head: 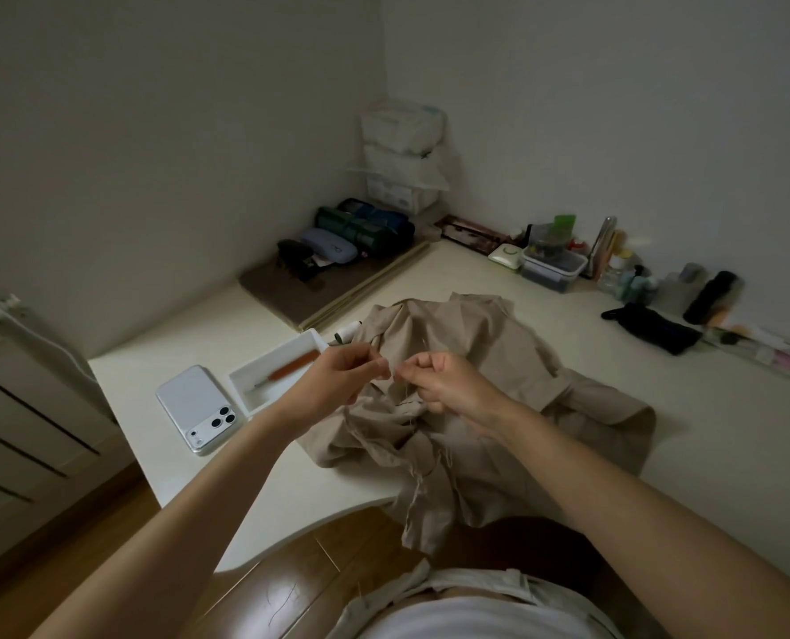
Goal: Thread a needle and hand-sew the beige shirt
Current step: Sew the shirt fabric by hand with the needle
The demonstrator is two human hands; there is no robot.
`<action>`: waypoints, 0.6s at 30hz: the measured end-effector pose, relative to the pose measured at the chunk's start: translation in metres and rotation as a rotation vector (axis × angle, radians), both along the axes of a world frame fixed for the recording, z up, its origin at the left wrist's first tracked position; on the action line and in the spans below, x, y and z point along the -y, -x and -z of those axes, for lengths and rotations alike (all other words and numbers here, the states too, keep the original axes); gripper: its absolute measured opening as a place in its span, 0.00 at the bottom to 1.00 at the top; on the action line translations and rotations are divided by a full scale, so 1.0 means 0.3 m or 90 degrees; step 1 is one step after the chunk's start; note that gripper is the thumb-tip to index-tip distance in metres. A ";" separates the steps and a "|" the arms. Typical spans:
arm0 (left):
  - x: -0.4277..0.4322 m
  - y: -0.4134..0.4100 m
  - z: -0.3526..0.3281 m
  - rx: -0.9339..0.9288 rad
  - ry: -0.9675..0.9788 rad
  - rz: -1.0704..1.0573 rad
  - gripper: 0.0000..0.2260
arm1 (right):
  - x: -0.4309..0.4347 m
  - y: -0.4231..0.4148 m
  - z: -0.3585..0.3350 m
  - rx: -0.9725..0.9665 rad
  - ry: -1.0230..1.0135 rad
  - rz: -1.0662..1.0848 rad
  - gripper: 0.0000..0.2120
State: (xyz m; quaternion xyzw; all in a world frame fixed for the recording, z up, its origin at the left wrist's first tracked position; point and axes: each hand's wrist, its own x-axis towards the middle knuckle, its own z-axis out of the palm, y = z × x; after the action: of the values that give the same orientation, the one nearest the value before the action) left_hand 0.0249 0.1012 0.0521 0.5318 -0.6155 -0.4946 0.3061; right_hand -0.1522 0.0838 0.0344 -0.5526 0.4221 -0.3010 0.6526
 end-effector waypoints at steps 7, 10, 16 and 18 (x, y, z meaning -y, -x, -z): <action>-0.009 -0.018 0.028 0.014 -0.009 -0.012 0.08 | 0.044 0.045 0.041 -0.094 0.011 0.140 0.08; -0.011 -0.027 0.050 0.081 -0.015 -0.011 0.06 | 0.062 0.069 0.074 -0.127 -0.010 0.198 0.09; -0.011 -0.056 0.114 0.268 -0.049 0.092 0.07 | 0.080 0.100 0.138 -0.166 -0.017 0.261 0.10; -0.011 -0.057 0.139 0.326 -0.037 0.123 0.06 | 0.083 0.103 0.147 -0.161 -0.018 0.270 0.12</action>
State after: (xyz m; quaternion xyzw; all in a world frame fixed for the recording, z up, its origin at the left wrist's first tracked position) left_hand 0.0421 0.1045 0.0103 0.5872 -0.7060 -0.3885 0.0764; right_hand -0.1831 0.0589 -0.0096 -0.4760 0.6109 -0.3538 0.5245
